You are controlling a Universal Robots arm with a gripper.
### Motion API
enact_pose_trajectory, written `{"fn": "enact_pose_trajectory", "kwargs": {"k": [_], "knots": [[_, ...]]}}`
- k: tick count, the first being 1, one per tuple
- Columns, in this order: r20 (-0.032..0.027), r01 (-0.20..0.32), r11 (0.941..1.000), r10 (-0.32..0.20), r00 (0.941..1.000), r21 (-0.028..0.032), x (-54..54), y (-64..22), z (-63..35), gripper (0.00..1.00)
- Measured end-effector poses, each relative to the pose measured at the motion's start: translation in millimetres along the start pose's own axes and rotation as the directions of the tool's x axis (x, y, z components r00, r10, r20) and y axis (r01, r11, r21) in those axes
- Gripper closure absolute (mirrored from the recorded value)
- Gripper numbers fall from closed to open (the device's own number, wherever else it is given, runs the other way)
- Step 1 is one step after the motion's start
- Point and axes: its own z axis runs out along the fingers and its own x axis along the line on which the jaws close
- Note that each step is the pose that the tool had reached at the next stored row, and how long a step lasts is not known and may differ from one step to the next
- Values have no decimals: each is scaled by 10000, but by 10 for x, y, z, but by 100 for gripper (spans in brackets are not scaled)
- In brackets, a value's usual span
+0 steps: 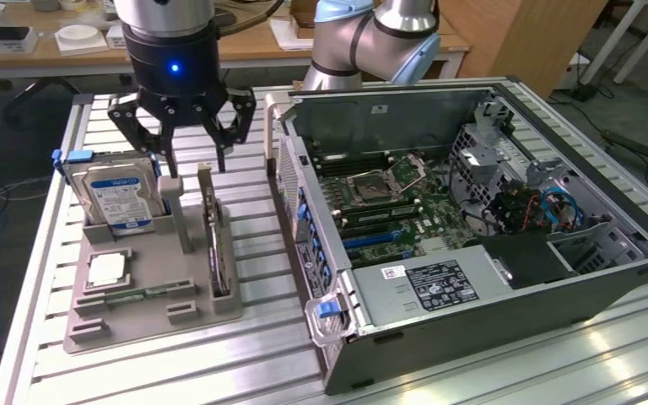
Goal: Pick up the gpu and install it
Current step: 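Pick up the gpu and move the gpu toward the slot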
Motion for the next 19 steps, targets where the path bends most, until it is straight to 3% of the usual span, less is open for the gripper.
{"fn": "enact_pose_trajectory", "kwargs": {"k": [19], "knots": [[0,1,10000,-1,10000,0,1,-8,124,41]]}}
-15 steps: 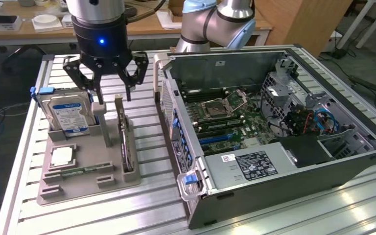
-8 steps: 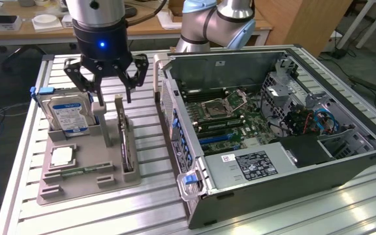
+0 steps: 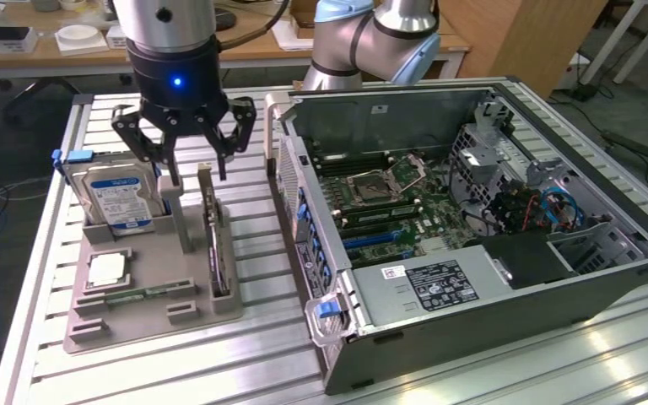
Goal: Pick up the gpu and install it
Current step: 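Pick up the gpu and move the gpu toward the slot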
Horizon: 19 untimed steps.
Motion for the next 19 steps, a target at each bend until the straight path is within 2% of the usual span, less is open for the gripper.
{"fn": "enact_pose_trajectory", "kwargs": {"k": [19], "knots": [[3,-78,10000,78,10000,2,1,-11,127,41]]}}
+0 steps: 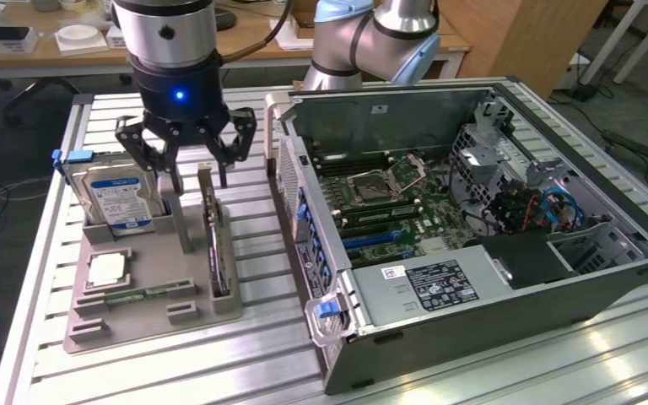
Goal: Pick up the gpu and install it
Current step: 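Pick up the gpu and move the gpu toward the slot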
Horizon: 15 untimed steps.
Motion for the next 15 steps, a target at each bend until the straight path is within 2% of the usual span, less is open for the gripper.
{"fn": "enact_pose_trajectory", "kwargs": {"k": [15], "knots": [[1,-1,10000,1,10000,-1,0,-48,73,41]]}}
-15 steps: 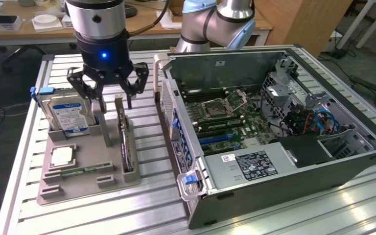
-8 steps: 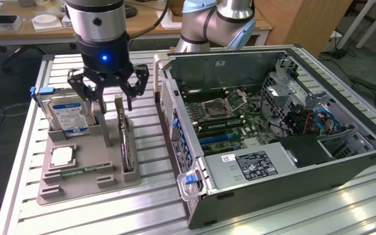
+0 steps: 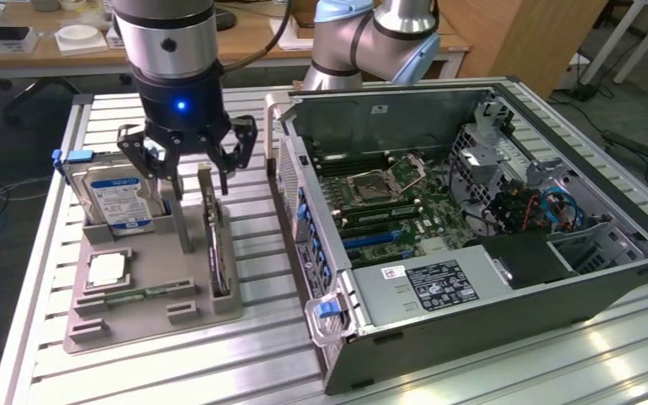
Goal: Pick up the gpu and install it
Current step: 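Pick up the gpu and move the gpu toward the slot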
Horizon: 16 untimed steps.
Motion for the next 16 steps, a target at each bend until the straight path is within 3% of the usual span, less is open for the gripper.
{"fn": "enact_pose_trajectory", "kwargs": {"k": [16], "knots": [[0,0,10000,0,10000,0,1,-17,100,41]]}}
